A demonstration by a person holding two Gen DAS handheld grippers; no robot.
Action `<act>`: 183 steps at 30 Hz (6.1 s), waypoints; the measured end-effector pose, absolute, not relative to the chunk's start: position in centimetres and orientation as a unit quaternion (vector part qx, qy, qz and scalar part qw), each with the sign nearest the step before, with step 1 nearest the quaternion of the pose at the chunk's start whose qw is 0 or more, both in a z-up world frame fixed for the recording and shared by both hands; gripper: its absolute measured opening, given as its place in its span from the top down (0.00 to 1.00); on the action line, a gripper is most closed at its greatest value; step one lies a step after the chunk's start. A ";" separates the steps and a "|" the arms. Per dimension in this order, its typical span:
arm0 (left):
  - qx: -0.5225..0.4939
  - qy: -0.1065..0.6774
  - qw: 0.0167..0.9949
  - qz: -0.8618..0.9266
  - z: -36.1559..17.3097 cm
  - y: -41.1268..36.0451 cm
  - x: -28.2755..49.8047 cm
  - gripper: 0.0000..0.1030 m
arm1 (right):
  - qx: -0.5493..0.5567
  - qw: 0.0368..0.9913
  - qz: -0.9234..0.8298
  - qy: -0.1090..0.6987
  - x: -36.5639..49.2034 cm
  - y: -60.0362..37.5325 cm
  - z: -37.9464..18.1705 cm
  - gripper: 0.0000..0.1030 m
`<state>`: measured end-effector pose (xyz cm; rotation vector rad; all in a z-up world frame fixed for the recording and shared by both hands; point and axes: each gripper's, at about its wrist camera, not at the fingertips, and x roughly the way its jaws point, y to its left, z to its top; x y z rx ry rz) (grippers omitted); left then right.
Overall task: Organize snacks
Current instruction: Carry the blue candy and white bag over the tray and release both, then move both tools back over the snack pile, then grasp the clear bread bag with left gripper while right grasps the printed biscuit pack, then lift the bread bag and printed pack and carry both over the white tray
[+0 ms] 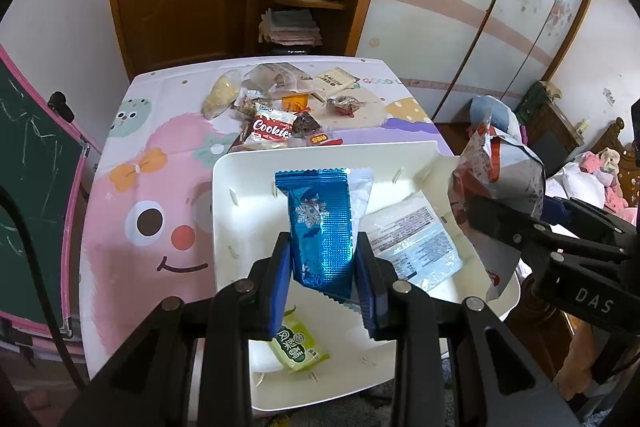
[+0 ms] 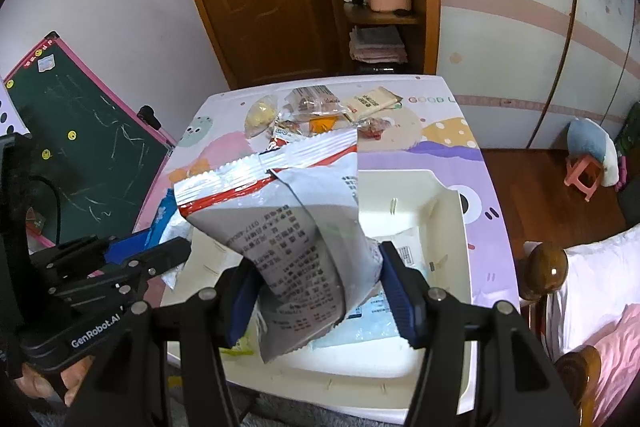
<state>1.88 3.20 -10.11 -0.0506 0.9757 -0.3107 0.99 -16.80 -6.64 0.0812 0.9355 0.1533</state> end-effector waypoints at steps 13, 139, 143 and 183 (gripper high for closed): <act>-0.012 0.455 0.880 -0.138 -9.6 2.7 1.4 0.25 | 0.048 0.870 0.051 0.488 1.9 -17.3 -8.4 0.43; -0.006 0.581 0.812 -0.056 -26.6 7.8 39.7 0.62 | -0.026 0.782 0.115 0.612 41.5 -8.0 -23.8 0.27; -0.007 0.565 0.823 -0.057 -25.6 8.0 38.2 0.65 | -0.034 0.801 0.107 0.589 40.2 -8.4 -22.2 0.35; -0.021 0.358 0.922 -0.144 1.4 6.2 3.5 0.67 | 0.037 0.943 0.134 0.302 2.7 -17.2 4.8 0.34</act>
